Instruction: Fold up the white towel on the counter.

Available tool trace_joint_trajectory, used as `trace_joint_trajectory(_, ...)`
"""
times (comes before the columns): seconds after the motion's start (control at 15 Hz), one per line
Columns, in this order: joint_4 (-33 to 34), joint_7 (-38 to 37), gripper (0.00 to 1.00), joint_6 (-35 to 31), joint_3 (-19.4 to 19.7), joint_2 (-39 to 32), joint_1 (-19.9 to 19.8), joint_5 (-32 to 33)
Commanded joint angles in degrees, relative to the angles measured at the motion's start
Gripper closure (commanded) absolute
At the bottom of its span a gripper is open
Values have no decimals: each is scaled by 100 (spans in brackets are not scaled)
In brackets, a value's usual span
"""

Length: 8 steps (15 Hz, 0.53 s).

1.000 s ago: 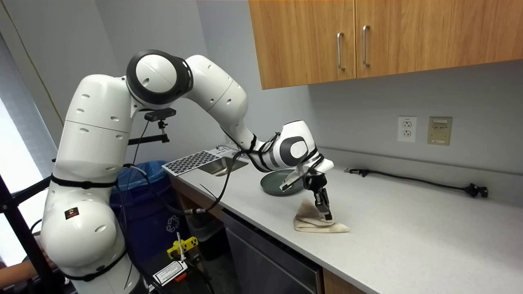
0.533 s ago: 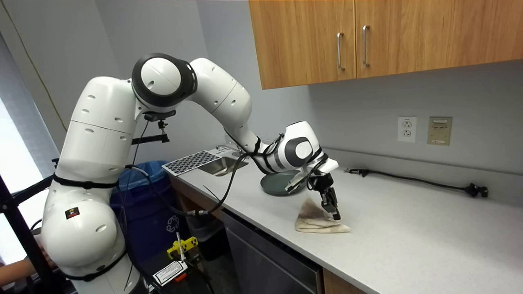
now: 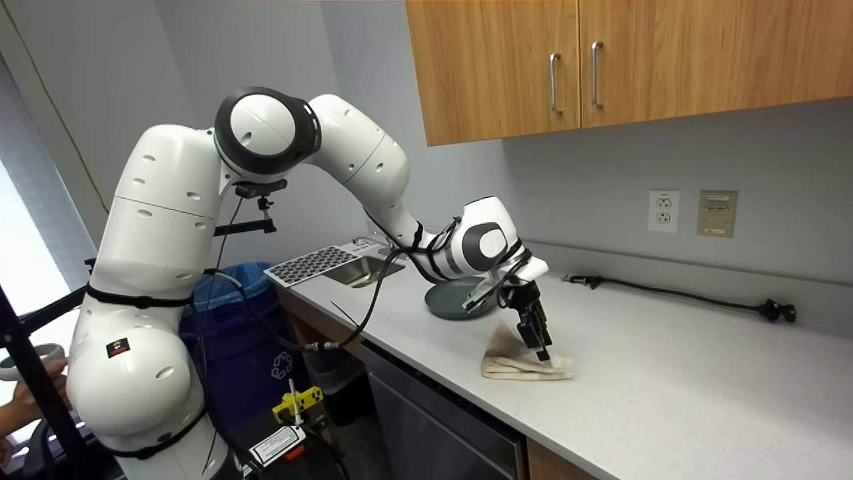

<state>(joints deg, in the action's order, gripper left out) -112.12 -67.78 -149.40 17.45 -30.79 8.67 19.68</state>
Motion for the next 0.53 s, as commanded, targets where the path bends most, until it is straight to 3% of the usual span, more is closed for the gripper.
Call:
trace_joint_trajectory(0.0,-370,128,5,-196,-169,473,4,-90)
trace_joint_trajectory(0.07,-474,163,1,-231,-229,619,-2,-108)
trace_joint_trajectory(0.33,-1010,618,0,193,-549,1464,-32,-110)
trace_joint_trajectory(0.47,-1413,1235,0,250,-846,2013,-172,-278)
